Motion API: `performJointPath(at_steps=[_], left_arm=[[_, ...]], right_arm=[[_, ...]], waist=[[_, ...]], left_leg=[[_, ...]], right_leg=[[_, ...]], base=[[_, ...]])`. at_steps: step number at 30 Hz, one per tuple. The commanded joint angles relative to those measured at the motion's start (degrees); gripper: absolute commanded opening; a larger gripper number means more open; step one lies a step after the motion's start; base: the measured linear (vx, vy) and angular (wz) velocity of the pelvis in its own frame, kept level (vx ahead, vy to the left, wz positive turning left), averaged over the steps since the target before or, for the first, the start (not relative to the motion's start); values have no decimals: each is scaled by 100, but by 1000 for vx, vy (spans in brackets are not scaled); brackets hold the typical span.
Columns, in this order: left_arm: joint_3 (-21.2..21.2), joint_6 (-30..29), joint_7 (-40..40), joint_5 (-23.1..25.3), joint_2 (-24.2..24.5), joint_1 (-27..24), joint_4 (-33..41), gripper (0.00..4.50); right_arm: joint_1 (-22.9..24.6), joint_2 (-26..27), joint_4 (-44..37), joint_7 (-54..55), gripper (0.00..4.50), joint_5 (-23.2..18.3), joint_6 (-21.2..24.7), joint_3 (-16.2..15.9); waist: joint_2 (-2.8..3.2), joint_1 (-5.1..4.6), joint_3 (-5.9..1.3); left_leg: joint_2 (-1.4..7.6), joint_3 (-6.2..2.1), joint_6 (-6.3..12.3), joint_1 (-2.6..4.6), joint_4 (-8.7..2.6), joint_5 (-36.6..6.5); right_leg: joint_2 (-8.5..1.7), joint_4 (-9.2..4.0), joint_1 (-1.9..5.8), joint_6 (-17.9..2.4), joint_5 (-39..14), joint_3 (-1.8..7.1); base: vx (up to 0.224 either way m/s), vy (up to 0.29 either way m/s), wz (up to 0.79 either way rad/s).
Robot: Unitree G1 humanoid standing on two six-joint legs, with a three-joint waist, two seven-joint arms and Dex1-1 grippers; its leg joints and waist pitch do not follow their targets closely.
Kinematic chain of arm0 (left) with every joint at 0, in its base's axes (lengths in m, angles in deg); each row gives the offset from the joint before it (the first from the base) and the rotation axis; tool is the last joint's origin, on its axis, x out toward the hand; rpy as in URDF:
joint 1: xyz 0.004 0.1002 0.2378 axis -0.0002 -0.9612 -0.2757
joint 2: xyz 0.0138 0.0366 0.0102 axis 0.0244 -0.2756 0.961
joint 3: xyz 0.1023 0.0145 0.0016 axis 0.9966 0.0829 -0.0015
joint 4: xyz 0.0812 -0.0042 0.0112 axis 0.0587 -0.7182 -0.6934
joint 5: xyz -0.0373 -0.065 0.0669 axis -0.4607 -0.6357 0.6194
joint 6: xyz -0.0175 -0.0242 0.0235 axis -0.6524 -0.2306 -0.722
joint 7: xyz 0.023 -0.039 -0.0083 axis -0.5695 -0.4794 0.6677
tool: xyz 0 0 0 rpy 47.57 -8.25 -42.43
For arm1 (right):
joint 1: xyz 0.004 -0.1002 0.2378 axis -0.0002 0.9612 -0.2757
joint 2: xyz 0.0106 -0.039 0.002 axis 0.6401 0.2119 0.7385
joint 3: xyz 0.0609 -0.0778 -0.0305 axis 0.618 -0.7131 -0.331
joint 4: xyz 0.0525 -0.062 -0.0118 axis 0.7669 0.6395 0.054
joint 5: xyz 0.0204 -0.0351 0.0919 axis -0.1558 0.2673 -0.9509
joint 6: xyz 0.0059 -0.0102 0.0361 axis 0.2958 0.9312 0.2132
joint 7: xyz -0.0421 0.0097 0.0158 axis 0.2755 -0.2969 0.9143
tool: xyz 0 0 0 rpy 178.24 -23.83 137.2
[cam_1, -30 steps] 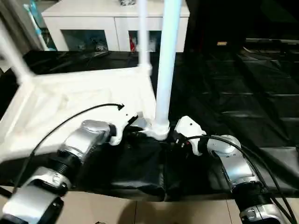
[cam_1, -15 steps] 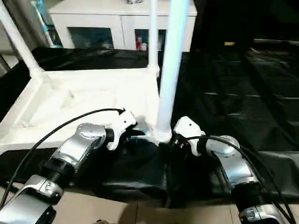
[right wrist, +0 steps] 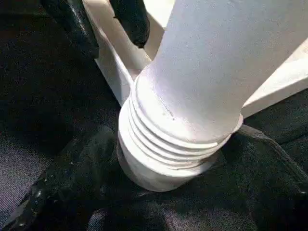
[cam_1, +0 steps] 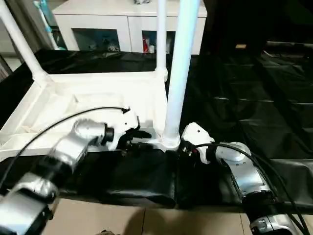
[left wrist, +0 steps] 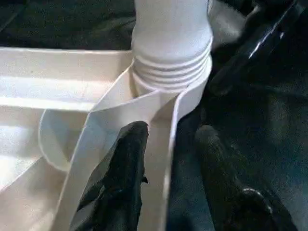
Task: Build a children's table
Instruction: Rotate table base
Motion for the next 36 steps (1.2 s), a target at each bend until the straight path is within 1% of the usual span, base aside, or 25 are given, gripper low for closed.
performJointPath(at_steps=[1,4,7,8,10,12,15,18,19,21,24,27,31,36], left_arm=[[82,113,-76,84,6,114,-193,190],[164,158,-162,126,-42,158,-428,190],[196,197,-172,129,-82,220,-677,190],[192,226,-171,136,-91,238,-740,173],[167,262,-161,139,-115,265,-847,173],[109,318,-147,126,-141,301,-985,144],[-13,376,-207,5,-182,320,-1116,133],[-90,425,-326,-112,-199,331,-1187,99],[-90,425,-326,-112,-199,331,-1187,94],[-101,483,-378,-136,-188,357,-1260,63],[-131,535,-451,-159,-168,378,-1315,51],[-154,599,-573,-116,-116,394,-1383,19],[4,698,-667,10,-58,340,-1450,4],[196,814,-738,186,-14,239,-1476,4]], right_arm=[[-6,-4,-64,-26,394,-39,-50,-28],[12,-6,-82,-31,394,-41,-43,-21],[20,-12,-88,-34,394,-39,-44,-14],[22,-12,-87,-33,394,-40,-44,-10],[30,-16,-90,-34,394,-46,-48,-3],[35,-15,-94,-37,394,-56,-49,4],[37,-10,-88,-48,394,-68,-50,6],[49,-18,-103,-68,394,-89,-45,17],[49,-18,-103,-68,394,-89,-45,17],[55,-21,-110,-77,394,-97,-45,22],[59,-25,-112,-83,394,-99,-46,24],[62,-38,-115,-103,394,-105,-50,28],[52,-36,-108,-108,394,-104,-55,27],[39,-28,-82,-109,394,-98,-73,37]], waist=[[-85,8,-399],[-86,11,-400],[-75,16,-395],[-81,16,-399],[-82,20,-394],[-84,20,-394],[-92,18,-399],[-85,29,-405],[-85,30,-408],[-80,38,-412],[-83,39,-408],[-93,40,-410],[-96,30,-407],[-94,20,-397]], left_leg=[[70,-39,495,69,-379,-1250],[77,-39,518,72,-377,-1254],[73,-34,486,81,-379,-1357],[74,-38,480,81,-380,-1358],[73,-41,477,76,-382,-1366],[73,-43,473,73,-385,-1377],[65,-38,505,68,-372,-1311],[76,-40,526,75,-371,-1286],[77,-40,541,74,-369,-1265],[79,-40,563,75,-366,-1226],[80,-38,569,73,-365,-1251],[81,-35,579,71,-361,-1234],[86,-42,578,63,-369,-1217],[88,-37,553,75,-374,-1310]], right_leg=[[-190,-339,328,-1399,-885,106],[-189,-334,328,-1458,-807,104],[-190,-349,329,-1469,-900,104],[-194,-343,334,-1471,-897,104],[-199,-349,338,-1470,-928,103],[-198,-352,343,-1460,-957,101],[-193,-341,347,-1491,-849,99],[-195,-330,345,-1524,-792,97],[-195,-323,346,-1543,-739,97],[-195,-317,345,-1565,-678,96],[-199,-314,350,-1584,-664,96],[-203,-314,355,-1583,-681,98],[-207,-313,358,-1552,-719,96],[-208,-333,347,-1540,-858,101]], base=[[0,0,0],[0,0,0],[0,0,0],[0,0,0],[0,0,0],[0,0,0],[0,0,0],[0,0,0],[0,0,0],[0,0,0],[0,0,0],[0,0,0],[0,0,0],[0,0,0]])
